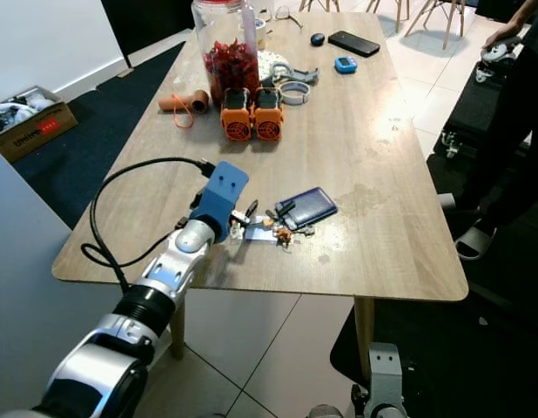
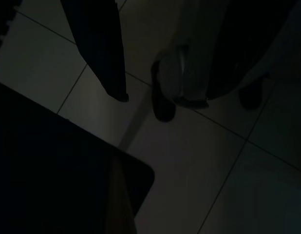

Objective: Hang keys on a hook

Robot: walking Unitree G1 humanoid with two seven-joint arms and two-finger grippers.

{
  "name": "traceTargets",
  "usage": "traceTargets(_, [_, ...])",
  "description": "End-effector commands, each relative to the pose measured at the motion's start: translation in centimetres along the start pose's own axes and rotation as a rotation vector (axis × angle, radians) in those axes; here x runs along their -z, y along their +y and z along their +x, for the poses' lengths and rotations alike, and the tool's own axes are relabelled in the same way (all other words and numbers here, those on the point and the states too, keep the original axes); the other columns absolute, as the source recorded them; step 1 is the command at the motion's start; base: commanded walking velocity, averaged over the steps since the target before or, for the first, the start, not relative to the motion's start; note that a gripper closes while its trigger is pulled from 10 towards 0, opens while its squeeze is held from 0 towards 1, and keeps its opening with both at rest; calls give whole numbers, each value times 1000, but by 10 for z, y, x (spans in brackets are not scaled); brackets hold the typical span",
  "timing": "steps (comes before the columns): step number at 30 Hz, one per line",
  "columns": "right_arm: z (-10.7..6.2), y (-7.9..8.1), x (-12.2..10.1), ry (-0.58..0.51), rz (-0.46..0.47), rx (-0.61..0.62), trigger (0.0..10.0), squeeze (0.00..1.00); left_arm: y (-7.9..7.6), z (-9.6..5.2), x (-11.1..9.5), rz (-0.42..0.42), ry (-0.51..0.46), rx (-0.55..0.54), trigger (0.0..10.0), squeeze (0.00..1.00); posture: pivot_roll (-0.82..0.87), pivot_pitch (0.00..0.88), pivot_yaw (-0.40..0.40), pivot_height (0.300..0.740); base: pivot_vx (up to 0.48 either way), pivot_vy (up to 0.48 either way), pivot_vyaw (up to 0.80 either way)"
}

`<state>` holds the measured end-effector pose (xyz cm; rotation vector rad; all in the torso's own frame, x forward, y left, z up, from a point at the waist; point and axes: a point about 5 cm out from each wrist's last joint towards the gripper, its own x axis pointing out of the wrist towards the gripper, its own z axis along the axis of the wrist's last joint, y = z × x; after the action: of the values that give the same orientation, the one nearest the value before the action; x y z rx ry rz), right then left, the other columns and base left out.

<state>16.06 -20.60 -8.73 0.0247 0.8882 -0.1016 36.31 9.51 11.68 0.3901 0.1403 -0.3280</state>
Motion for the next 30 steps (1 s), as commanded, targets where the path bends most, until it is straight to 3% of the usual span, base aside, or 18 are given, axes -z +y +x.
traceTargets(1, [-1, 0, 4, 7, 11, 7, 10000, 0, 8, -1, 7, 4, 19, 13, 10000, 0, -4, 87, 26, 740, 0, 0, 0])
traceTargets(11, [0, -1, -1, -1, 0, 4, 10000, 0, 26, -9, 17, -91, 38, 29, 10000, 0, 3, 80, 20, 740, 0, 0, 0])
traceTargets(18, [1, 0, -2, -3, 1, 2, 10000, 0, 27, -19, 26, -148, 64, 128, 10000, 0, 8, 64, 19, 740, 0, 0, 0])
traceTargets(30, [0, -1, -1, 4, 3, 3, 10000, 0, 26, -26, 34, -174, 115, 185, 10000, 0, 9, 72, 15, 740, 0, 0, 0])
